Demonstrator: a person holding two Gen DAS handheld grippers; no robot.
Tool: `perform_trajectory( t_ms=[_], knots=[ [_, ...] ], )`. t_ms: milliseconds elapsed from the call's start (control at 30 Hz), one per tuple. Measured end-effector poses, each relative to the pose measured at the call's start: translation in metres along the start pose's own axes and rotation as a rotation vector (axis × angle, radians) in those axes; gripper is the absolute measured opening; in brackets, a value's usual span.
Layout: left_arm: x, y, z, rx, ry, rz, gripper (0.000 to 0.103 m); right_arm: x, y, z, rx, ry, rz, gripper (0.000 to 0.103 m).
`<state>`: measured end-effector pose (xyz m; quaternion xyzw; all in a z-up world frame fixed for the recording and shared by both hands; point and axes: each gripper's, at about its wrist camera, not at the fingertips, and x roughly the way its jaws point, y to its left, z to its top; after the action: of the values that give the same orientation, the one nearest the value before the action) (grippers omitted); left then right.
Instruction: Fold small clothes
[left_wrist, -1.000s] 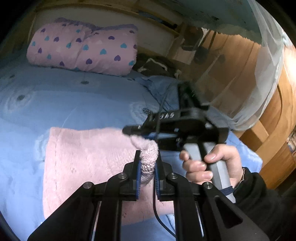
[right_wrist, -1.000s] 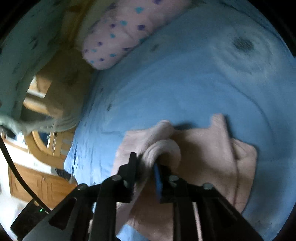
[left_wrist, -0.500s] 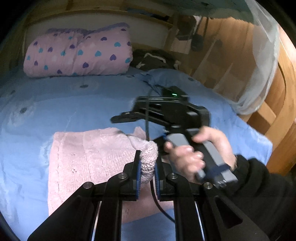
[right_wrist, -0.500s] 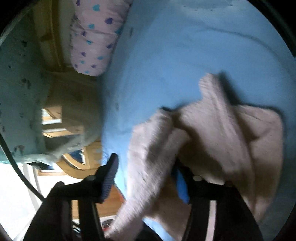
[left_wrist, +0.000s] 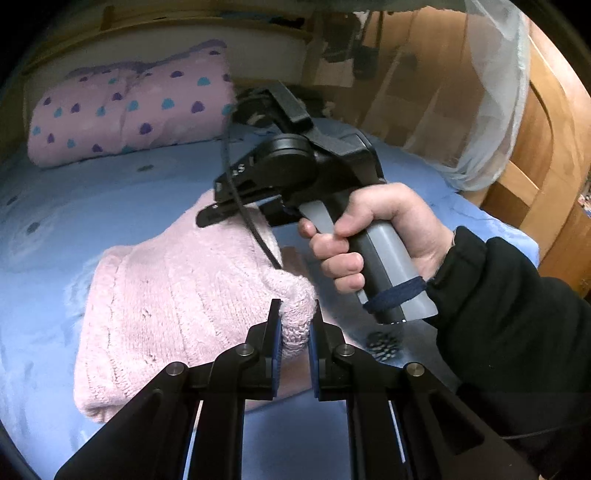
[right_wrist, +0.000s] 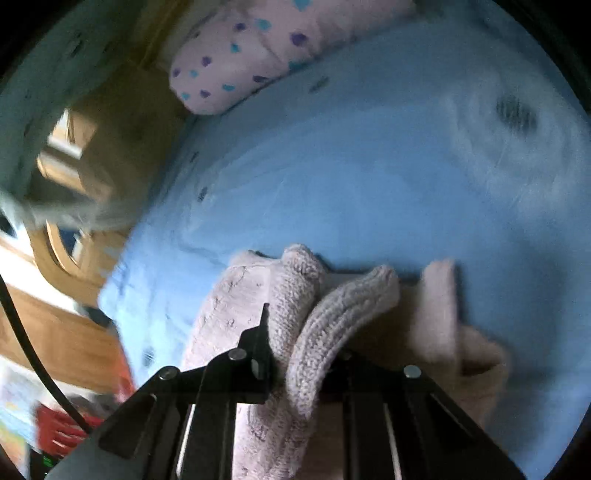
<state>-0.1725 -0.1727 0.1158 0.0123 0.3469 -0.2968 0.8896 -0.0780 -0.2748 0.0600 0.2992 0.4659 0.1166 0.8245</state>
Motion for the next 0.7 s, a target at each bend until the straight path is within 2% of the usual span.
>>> perform_trajectory(
  t_ms=[200, 333, 467, 633, 700],
  knots=[
    [0.025, -0.017, -0.003, 0.018, 0.030, -0.031, 0.000, -0.014, -0.012, 0.011, -0.020, -0.010, -0.072, 0.015],
    [0.038, -0.024, -0.013, 0.034, 0.061, -0.017, 0.000, -0.013, -0.030, 0.003, -0.012, 0.030, -0.092, 0.015],
    [0.046, -0.028, -0.025, 0.040, 0.093, -0.023, 0.000, -0.005, -0.046, -0.010, -0.006, 0.086, -0.155, 0.016],
    [0.044, -0.035, -0.030, 0.068, 0.090, -0.013, 0.000, -0.018, -0.049, -0.016, 0.017, 0.057, -0.147, 0.016],
    [0.047, -0.034, -0.032, 0.056, 0.102, -0.015, 0.000, -0.018, -0.052, -0.021, 0.013, 0.050, -0.179, 0.023]
  ],
)
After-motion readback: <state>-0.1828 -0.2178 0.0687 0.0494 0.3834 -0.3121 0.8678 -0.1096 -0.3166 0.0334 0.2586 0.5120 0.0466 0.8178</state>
